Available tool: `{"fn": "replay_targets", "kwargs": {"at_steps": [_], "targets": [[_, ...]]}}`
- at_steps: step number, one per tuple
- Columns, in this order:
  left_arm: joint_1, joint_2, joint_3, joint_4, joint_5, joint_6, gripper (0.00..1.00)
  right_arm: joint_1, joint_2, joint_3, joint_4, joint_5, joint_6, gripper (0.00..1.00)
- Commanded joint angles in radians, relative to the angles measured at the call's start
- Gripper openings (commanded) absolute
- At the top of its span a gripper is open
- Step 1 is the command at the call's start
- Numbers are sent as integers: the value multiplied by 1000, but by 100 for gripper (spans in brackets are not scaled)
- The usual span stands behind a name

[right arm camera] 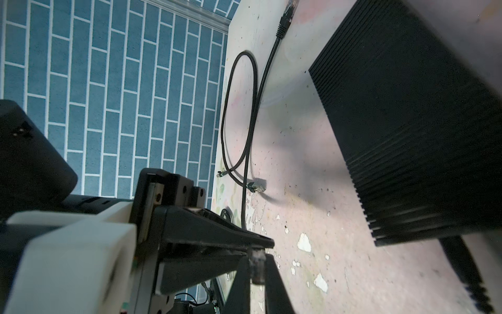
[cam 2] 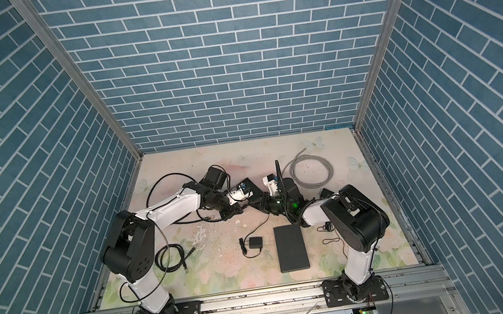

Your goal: Insert the plug into the switch port

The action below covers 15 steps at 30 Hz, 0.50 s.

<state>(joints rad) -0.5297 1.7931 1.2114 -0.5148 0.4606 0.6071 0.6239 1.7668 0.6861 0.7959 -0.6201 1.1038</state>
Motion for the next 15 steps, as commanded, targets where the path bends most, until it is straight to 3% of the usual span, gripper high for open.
{"fn": "replay_targets", "kwargs": {"at_steps": [1,15], "targets": [[5,-47,-35,48,-51,-22,25,5,-3,-14,24,27,36,10],[4,-71,-89,159,0,-57,25,6,4,-40,101,33,82,8]]}}
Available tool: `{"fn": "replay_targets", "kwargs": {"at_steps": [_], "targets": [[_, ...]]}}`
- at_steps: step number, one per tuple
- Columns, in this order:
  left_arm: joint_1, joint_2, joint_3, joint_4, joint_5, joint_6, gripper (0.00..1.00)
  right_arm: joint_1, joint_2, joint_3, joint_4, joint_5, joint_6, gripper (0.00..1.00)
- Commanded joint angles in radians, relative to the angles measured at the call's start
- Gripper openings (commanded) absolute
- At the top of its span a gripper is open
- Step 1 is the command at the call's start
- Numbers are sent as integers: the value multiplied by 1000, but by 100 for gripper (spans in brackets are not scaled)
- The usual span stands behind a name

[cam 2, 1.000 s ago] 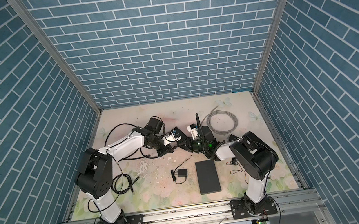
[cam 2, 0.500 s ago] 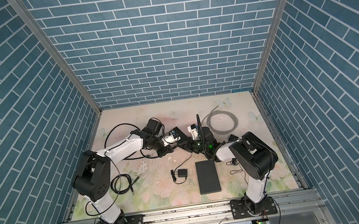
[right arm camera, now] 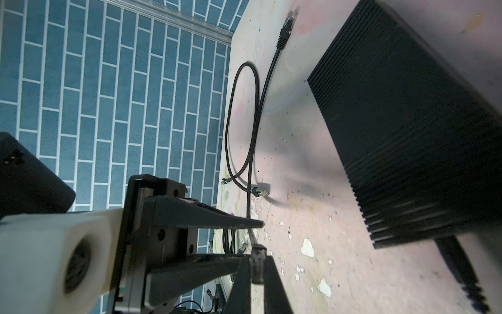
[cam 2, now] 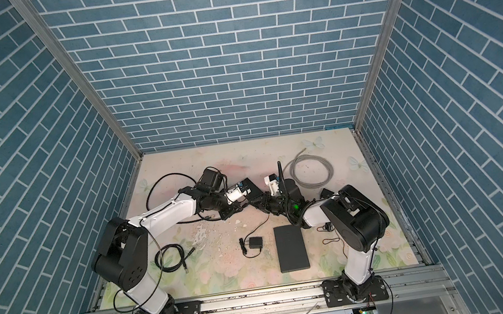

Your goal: Insert the plug into the switch port

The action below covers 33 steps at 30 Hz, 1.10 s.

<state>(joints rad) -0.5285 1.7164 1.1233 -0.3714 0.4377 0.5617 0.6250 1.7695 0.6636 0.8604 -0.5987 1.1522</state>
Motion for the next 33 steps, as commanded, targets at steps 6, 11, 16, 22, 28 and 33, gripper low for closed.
{"fn": "replay_targets", "kwargs": {"at_steps": [6,11,16,22,28,33], "targets": [[4,16,12,-1,35,-3,15,5,-4,-18,35,9,31,8],[3,9,4,4,40,21,0,5,-2,-16,35,10,32,9],[4,45,71,-86,-37,94,0,-23,-34,-28,-36,8,-24,23],[-5,80,152,-238,-104,72,0,-151,-171,-26,-367,76,-236,40],[-71,135,155,-263,-201,9,0,-180,-154,125,-593,167,-433,50],[-111,181,170,-254,-264,-30,0,-179,-63,208,-574,194,-491,54]]}}
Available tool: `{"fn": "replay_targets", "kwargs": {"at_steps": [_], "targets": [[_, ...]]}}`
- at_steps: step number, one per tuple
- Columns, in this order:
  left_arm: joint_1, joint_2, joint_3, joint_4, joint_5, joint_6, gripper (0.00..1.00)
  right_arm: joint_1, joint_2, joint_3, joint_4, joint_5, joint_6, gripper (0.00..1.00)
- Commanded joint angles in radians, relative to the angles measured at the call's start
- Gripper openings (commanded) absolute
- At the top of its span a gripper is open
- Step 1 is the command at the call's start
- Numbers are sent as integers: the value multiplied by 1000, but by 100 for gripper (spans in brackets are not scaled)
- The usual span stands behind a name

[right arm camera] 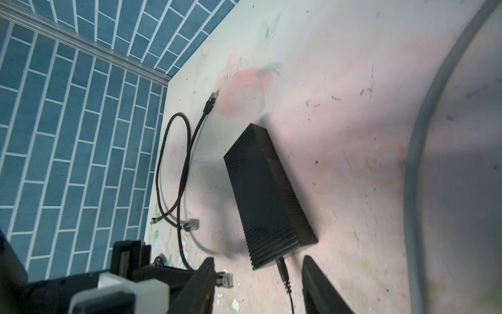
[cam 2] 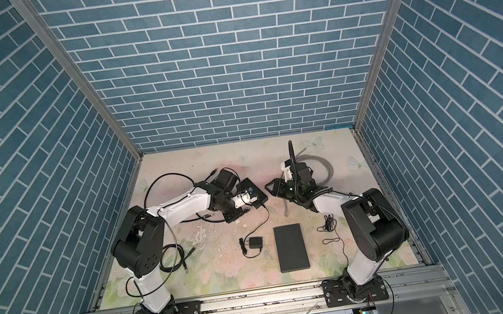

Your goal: Insert the plug into the switch port

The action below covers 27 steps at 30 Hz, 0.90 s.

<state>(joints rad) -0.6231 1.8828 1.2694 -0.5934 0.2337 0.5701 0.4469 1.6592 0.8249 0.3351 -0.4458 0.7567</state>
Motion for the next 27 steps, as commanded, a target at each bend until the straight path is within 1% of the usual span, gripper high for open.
{"fn": "replay_targets", "kwargs": {"at_steps": [1,4,7,10,15,18,27], "targets": [[-19,22,28,-27,-77,-49,0,-1,60,57,-42,38,-100,54],[-24,45,44,-7,-127,-91,0,-1,97,73,-1,34,-109,56],[-31,67,56,7,-145,-111,0,-1,137,89,24,39,-136,56],[-39,82,67,18,-155,-125,0,-1,171,97,60,20,-155,57],[-53,115,107,-5,-160,-130,0,1,210,82,152,-28,-134,58],[-58,119,112,4,-186,-138,0,2,228,76,171,-39,-128,58],[-63,115,107,38,-192,-167,0,4,260,56,204,-86,-113,57]]}}
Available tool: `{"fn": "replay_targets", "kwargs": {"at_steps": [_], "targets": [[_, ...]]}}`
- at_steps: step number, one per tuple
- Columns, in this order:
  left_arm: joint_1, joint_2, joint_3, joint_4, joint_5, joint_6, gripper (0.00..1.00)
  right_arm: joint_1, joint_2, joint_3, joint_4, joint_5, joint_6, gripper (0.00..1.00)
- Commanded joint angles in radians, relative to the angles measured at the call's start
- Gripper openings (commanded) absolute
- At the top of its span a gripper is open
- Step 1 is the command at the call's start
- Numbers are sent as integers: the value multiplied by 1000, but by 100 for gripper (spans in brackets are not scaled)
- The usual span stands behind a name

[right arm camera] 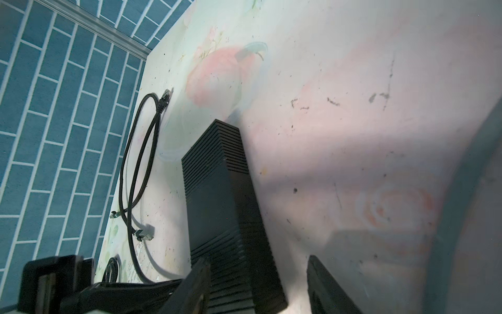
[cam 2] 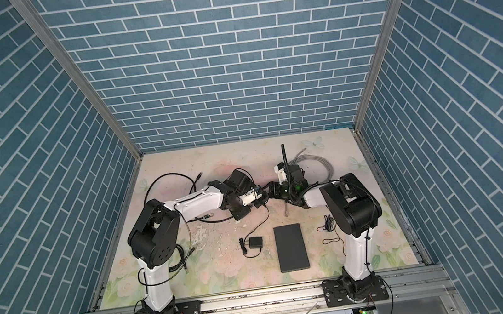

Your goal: Insert the plug into the switch port

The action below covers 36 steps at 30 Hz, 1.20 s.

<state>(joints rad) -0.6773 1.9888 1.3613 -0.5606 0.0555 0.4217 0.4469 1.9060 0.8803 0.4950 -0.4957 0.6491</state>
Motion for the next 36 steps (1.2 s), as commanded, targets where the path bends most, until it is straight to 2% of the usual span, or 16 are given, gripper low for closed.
{"fn": "replay_targets", "kwargs": {"at_steps": [1,15,20,30,36], "targets": [[-11,10,17,3,-15,-20,0,6,13,-3,45,-39,-5,56],[-29,11,33,-29,9,-55,0,27,1,-64,63,-25,24,54],[-36,12,33,-43,-5,-60,0,29,-4,-64,41,-12,-9,54],[-36,21,52,-46,-19,-99,0,48,-2,-66,31,-61,-9,40],[-36,3,35,-35,-49,-109,0,65,-15,-98,21,-63,-9,37]]}}
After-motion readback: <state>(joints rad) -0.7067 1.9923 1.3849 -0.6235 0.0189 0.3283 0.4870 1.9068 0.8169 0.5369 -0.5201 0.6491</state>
